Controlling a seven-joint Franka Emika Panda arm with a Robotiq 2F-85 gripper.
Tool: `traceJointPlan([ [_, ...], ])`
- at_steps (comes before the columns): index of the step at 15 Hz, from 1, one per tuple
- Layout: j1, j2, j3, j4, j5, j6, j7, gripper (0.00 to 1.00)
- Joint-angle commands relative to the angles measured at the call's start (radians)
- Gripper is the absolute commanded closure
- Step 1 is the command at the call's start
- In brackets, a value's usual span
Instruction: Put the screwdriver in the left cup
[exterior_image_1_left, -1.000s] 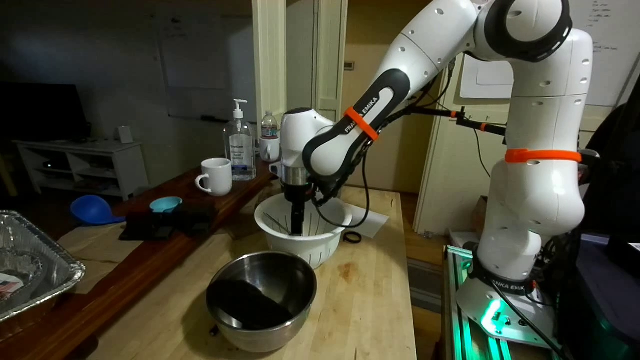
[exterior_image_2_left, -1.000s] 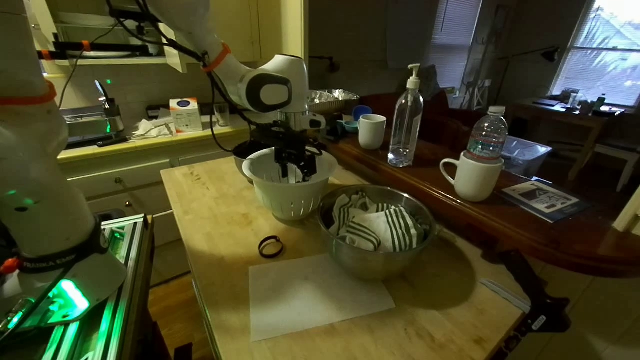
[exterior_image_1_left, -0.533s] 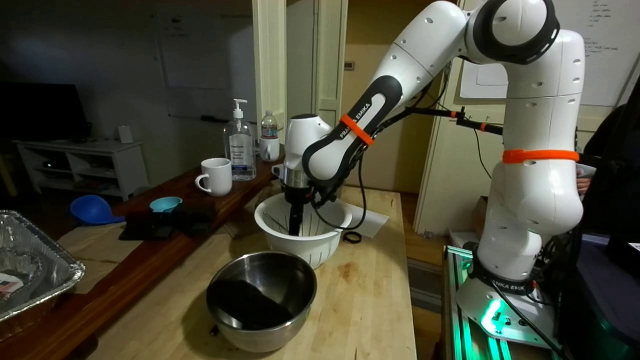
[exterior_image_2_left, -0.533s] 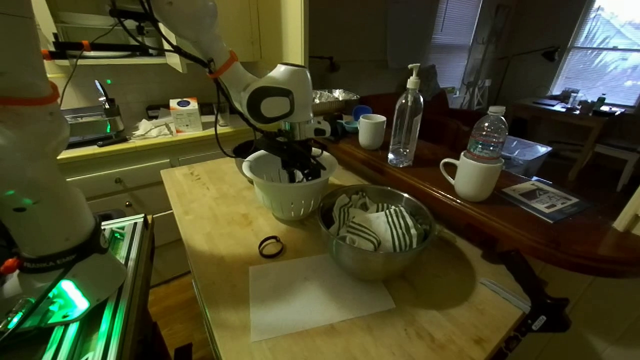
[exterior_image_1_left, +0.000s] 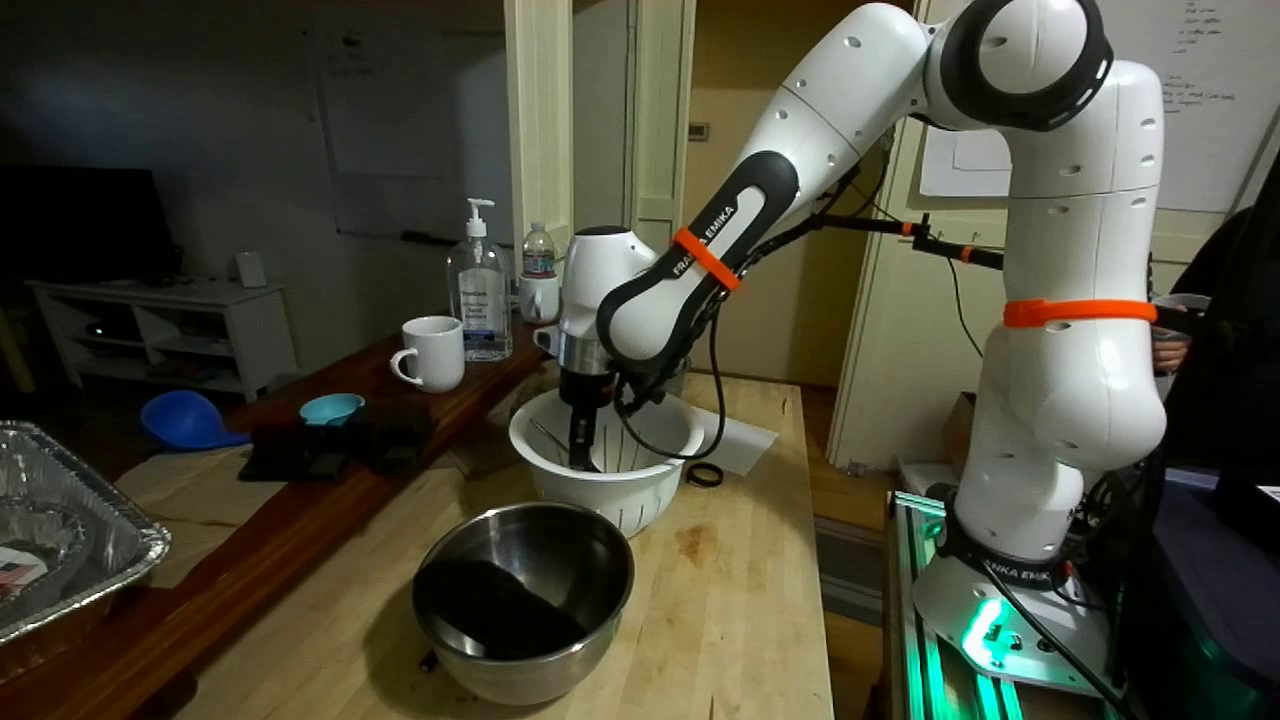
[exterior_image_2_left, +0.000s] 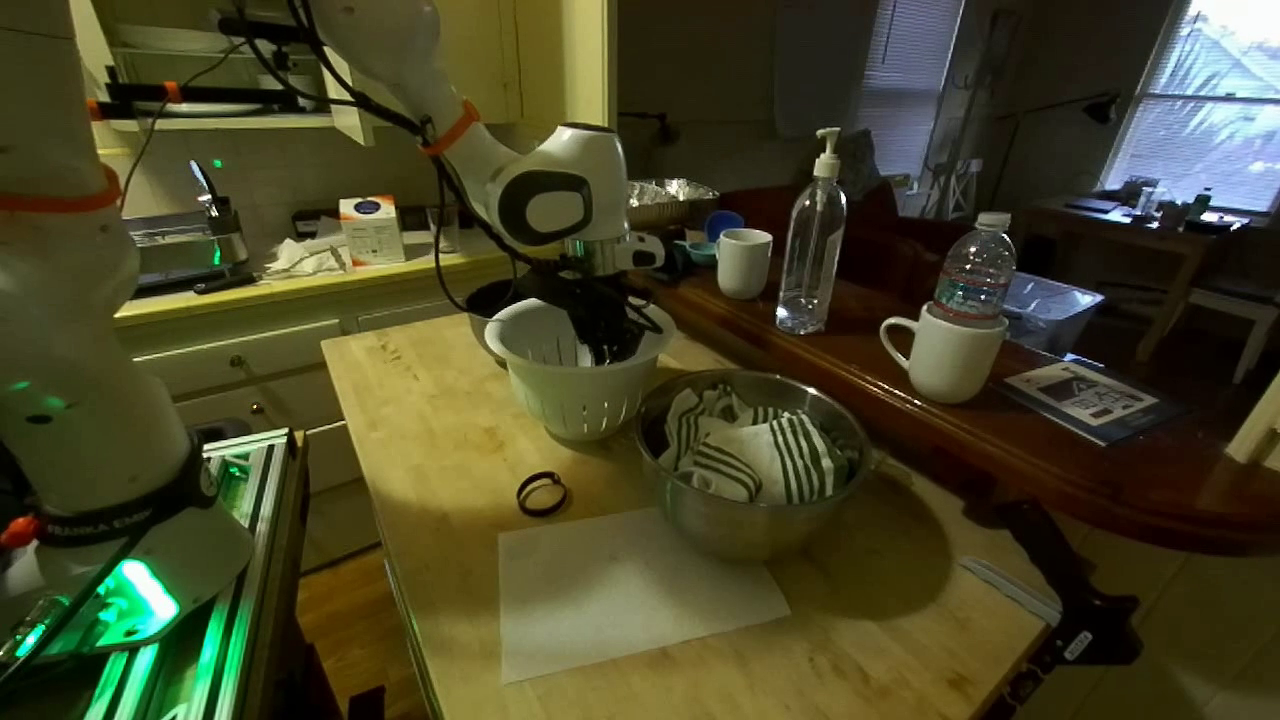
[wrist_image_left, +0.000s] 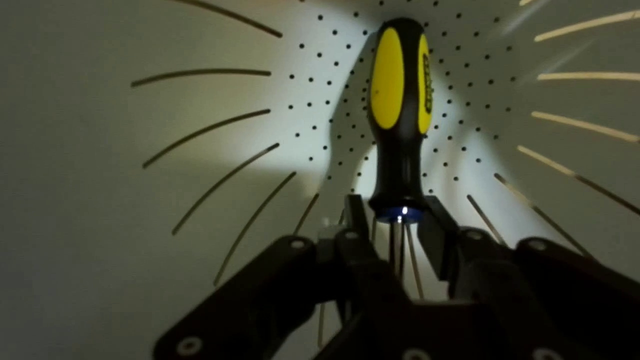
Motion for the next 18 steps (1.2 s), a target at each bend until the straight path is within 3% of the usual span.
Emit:
traceJointPlan([
  [1,-0.009,-0.017,0.011,-0.011,0.032,-0.012,-0.020,0.96],
  [5,-0.011,-0.089,0.001,-0.055,0.023,-0.042,-0.009,0.94],
  [9,-0.016,-0.241,-0.045,-0.142,-0.075,-0.100,0.052,0.94],
  [12,-0.030,-0.323,-0.068,-0.171,-0.130,-0.077,0.134,0.94],
  [18,-0.050,-0.361,-0.065,-0.065,-0.143,-0.092,0.265,0.94],
])
